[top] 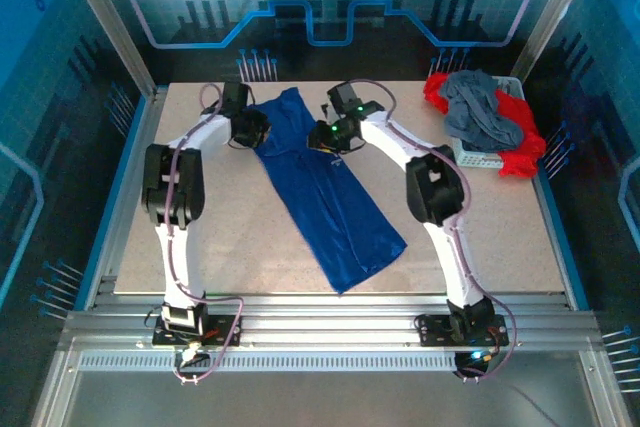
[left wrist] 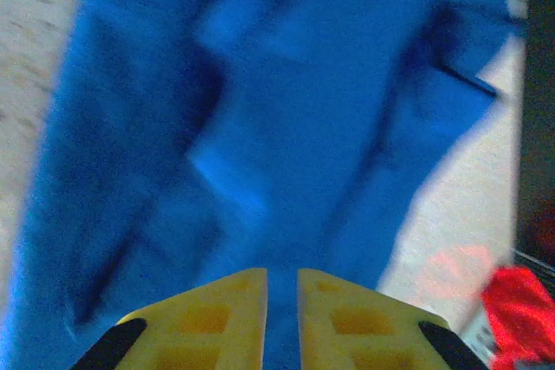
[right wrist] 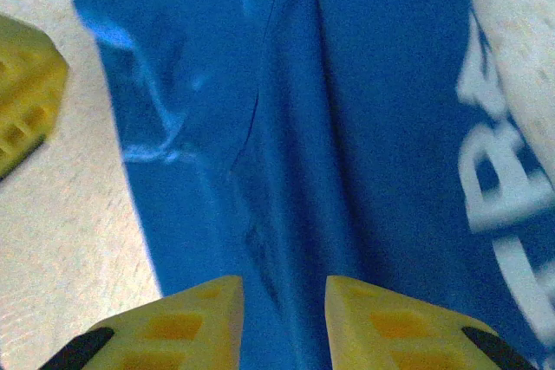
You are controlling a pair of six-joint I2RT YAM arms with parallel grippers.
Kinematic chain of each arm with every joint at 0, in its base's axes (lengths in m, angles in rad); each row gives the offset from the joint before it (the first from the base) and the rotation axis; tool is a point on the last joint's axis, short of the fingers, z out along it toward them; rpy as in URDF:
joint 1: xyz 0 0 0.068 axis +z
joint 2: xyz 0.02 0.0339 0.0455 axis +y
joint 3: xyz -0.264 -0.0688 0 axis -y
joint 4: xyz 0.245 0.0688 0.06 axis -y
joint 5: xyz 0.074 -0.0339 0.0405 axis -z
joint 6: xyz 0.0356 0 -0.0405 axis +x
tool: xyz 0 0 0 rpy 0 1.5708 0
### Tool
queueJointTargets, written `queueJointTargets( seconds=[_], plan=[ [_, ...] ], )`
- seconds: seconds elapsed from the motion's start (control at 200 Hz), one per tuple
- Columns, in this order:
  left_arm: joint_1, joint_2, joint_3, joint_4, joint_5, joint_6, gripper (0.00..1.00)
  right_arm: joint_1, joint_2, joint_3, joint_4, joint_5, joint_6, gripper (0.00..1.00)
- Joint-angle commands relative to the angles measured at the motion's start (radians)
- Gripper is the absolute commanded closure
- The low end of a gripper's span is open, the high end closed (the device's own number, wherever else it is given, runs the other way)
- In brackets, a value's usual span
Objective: Fold and stack the t-shirts
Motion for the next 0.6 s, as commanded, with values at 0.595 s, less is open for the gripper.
queueJointTargets(
  seconds=[0.595],
  plan=[
    [-0.110,0.548,0.584,0.027,0.186,-0.093,0.84,-0.148,0.026,-0.130,-0.049,0.083,0.319,0.70]
  ],
)
